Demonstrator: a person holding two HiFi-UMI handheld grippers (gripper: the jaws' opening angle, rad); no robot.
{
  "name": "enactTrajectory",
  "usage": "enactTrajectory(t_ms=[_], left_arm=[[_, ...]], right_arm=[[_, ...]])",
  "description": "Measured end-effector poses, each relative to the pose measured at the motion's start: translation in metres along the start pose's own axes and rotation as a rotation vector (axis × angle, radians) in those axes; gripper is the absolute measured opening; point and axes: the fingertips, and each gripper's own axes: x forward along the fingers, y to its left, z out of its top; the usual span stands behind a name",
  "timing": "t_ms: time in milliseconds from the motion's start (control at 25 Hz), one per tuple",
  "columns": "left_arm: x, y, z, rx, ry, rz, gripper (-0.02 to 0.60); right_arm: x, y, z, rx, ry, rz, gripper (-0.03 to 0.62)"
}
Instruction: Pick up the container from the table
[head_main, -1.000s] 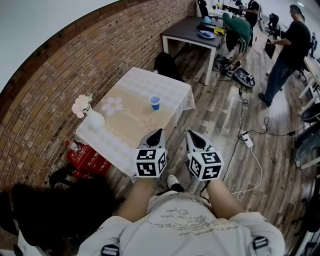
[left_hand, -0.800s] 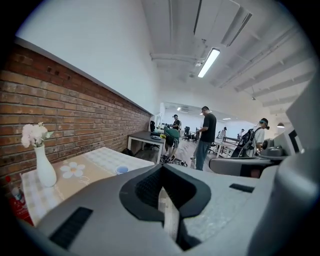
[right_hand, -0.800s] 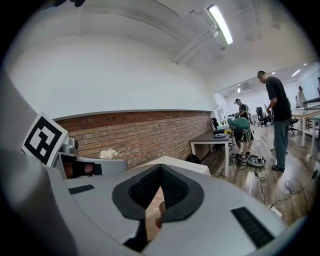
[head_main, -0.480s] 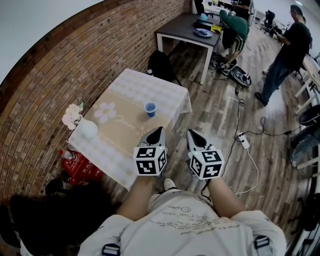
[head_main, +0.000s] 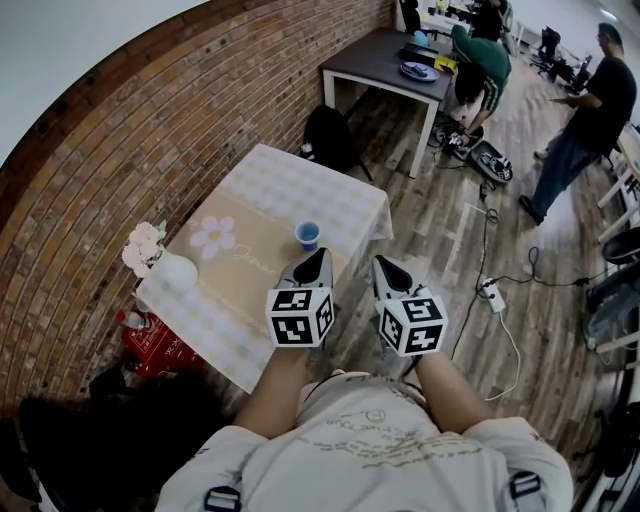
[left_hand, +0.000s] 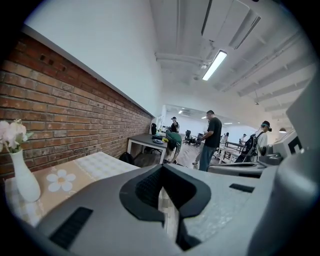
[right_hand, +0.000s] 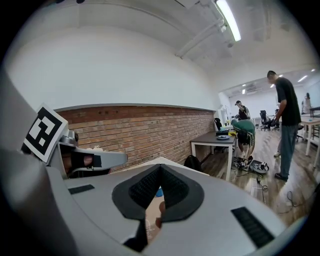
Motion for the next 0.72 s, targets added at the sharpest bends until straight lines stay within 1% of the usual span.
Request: enactTrajectory(t_ms=[160, 280, 720], left_arm=[[0.007, 0.009, 0.003, 0.004, -0.004, -0.002, 0.003], [0.006, 0.015, 0.0, -0.009, -0.002, 0.013, 0.003], [-0.01, 0.064, -0.022, -0.088, 0.009, 0.131, 0.003]], right_arm=[[0.012, -0.001, -0.003, 0.007, 0.009, -0.001, -0.002], [0.02, 0.002, -0.004, 0.003, 0.021, 0.013, -0.002], [0.056, 0.039, -0.012, -0.043, 0.053, 0.128, -0.002]])
